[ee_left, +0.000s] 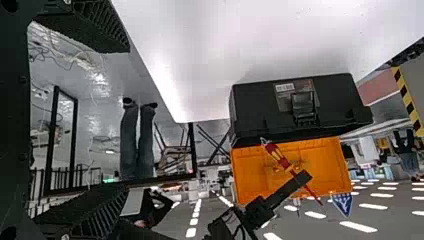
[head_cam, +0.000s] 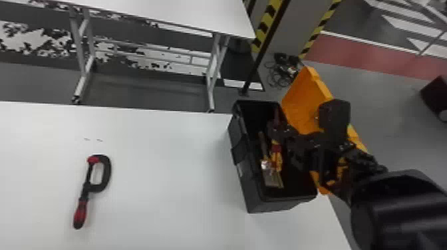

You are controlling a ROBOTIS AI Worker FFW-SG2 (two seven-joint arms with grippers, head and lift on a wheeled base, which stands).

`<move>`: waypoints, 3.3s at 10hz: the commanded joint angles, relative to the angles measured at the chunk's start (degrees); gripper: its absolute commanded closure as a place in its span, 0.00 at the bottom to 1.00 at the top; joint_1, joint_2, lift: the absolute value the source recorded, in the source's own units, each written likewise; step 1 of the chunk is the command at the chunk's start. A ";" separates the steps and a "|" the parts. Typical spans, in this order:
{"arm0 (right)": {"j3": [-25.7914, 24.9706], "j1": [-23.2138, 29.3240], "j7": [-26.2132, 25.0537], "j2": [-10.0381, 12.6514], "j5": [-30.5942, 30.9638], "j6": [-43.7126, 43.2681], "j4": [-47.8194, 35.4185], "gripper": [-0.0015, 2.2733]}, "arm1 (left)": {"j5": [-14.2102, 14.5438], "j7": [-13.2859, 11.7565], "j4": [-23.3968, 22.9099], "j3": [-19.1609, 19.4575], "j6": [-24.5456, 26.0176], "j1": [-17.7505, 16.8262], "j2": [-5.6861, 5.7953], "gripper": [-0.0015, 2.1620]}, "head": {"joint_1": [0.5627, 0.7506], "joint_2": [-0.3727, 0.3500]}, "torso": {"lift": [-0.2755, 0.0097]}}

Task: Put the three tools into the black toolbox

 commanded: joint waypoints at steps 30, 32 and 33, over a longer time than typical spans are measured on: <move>-10.52 15.02 9.39 14.85 -30.11 17.89 -13.91 0.03 | -1.44 71.20 4.67 -11.45 0.24 -21.50 -1.76 0.03 | 0.70 0.53 | 0.79; -10.87 15.02 9.75 14.85 -30.29 17.89 -13.99 0.03 | -1.27 71.02 7.84 -11.98 0.24 -23.08 -2.11 0.03 | 0.70 0.53 | 0.79; -11.13 14.94 9.75 14.85 -30.47 17.89 -13.99 0.03 | -1.35 71.02 10.03 -12.50 0.24 -24.57 -2.46 0.03 | 0.70 0.52 | 0.79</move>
